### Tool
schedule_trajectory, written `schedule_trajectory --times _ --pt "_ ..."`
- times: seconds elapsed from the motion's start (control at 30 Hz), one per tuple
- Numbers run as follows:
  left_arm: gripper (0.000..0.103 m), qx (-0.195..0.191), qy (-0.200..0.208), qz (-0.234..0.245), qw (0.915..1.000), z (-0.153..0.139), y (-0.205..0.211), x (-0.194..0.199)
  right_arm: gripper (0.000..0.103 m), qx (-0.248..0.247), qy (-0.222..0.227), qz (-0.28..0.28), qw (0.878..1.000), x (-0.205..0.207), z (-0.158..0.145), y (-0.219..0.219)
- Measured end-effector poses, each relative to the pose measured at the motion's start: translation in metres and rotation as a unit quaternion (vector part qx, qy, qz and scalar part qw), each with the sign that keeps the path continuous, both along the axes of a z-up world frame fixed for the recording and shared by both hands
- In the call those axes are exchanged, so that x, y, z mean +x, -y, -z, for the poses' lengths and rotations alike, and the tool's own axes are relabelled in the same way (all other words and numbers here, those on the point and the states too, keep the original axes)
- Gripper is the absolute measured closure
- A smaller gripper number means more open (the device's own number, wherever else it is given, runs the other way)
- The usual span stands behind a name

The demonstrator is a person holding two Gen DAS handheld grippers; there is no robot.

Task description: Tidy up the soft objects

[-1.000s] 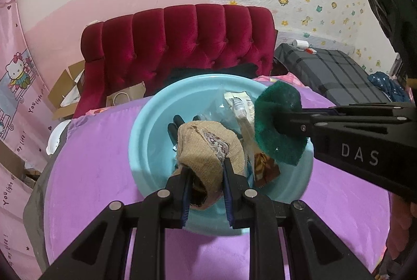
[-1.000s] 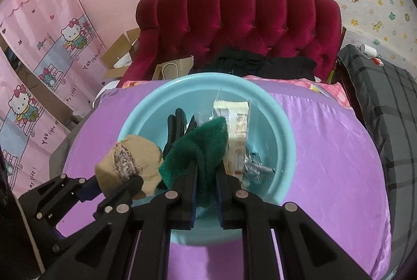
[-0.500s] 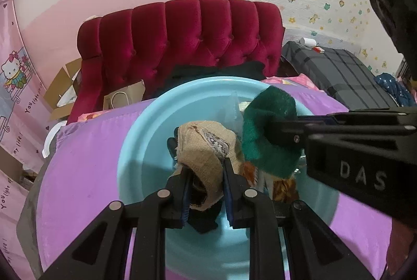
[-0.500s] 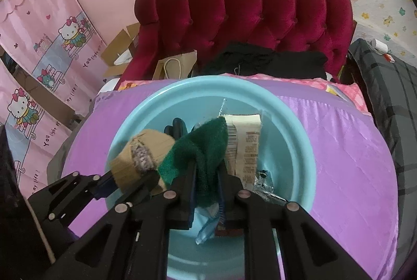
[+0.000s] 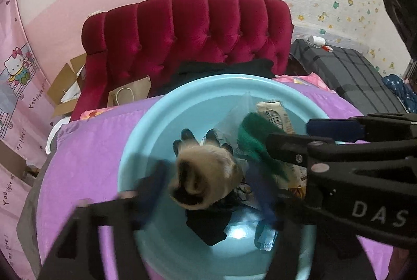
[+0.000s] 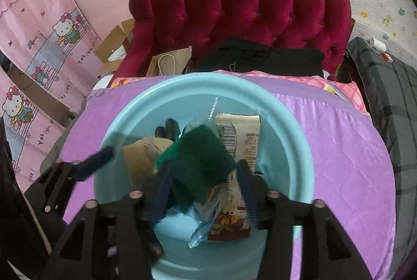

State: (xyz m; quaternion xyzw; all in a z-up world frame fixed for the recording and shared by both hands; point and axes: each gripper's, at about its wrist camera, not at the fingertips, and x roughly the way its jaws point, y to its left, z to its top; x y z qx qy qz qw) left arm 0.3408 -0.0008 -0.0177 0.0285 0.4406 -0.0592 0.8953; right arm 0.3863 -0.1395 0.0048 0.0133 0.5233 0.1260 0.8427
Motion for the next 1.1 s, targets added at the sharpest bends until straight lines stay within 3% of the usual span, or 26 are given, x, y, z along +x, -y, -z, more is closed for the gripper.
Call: schedule_trajectory --times 0.03,0.07,0.1,0.6,1.1 --pt "0.007 0.003 0.003 -0.004 1.0000 0.000 0.000 0.000 0.019 -0.001 0.003 0.003 1.000 -0.001 -0.001 0.001" --pt "0.000 0.006 0.006 -0.006 0.9999 -0.001 0.000 -0.001 0.011 -0.004 0.005 0.005 1.000 -0.001 -0.002 0.002" --pt "0.000 0.008 0.008 -0.007 0.9999 -0.001 0.001 -0.002 0.000 -0.013 0.009 0.010 1.000 -0.002 -0.003 0.002" --pt "0.000 0.025 -0.004 -0.009 0.9996 -0.008 0.004 -0.028 0.000 -0.036 0.020 0.006 0.999 -0.034 -0.015 0.006" --pt "0.000 0.024 0.031 -0.023 0.9990 -0.055 0.001 -0.097 0.000 -0.038 0.057 0.024 0.997 -0.115 -0.062 0.016"
